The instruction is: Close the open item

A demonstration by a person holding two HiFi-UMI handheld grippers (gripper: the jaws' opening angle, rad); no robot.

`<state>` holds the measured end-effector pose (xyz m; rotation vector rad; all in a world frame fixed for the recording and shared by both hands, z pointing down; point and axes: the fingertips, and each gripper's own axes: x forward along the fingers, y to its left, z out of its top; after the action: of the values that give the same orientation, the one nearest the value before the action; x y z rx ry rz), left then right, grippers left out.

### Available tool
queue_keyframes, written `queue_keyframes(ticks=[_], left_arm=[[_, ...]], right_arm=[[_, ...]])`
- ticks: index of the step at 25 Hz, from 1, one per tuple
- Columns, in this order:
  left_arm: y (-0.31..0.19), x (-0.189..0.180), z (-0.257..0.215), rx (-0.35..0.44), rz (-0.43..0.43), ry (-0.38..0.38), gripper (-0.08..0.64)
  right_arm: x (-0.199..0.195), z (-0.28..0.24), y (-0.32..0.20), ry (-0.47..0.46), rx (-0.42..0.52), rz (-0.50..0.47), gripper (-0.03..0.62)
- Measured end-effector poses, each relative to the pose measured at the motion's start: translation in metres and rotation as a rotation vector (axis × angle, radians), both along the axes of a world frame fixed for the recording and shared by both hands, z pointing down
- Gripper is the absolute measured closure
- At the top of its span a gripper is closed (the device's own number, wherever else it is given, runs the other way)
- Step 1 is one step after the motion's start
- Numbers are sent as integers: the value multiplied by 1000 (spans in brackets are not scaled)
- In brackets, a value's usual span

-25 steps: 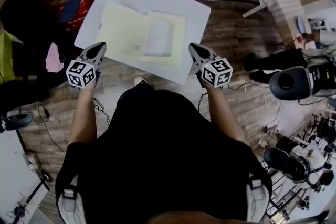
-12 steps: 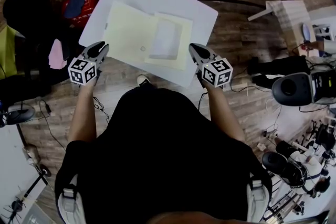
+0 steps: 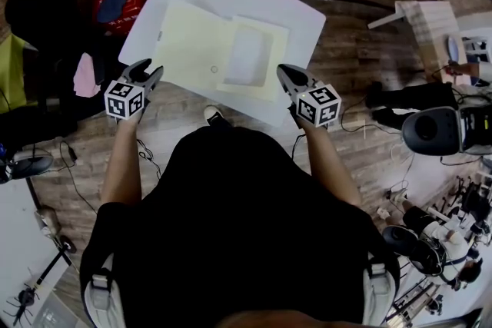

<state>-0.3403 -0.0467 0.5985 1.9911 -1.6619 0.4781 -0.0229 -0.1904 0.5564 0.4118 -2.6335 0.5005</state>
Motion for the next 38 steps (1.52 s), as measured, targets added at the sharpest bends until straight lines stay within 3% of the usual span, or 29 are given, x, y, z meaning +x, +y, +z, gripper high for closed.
queue_keyframes(ticks=[17,27,38], left_arm=[[18,-26,66,-156,-26,-9,267],[22,-38,100,-197,-85,76,259],[20,-41,127,-245,-82,136,256]], right_arm=[[-7,19,-1,33,-34,-10,572],[-7,30,-4,51,-62,-12,572],[-3,45,-5,71,-89,13,572]])
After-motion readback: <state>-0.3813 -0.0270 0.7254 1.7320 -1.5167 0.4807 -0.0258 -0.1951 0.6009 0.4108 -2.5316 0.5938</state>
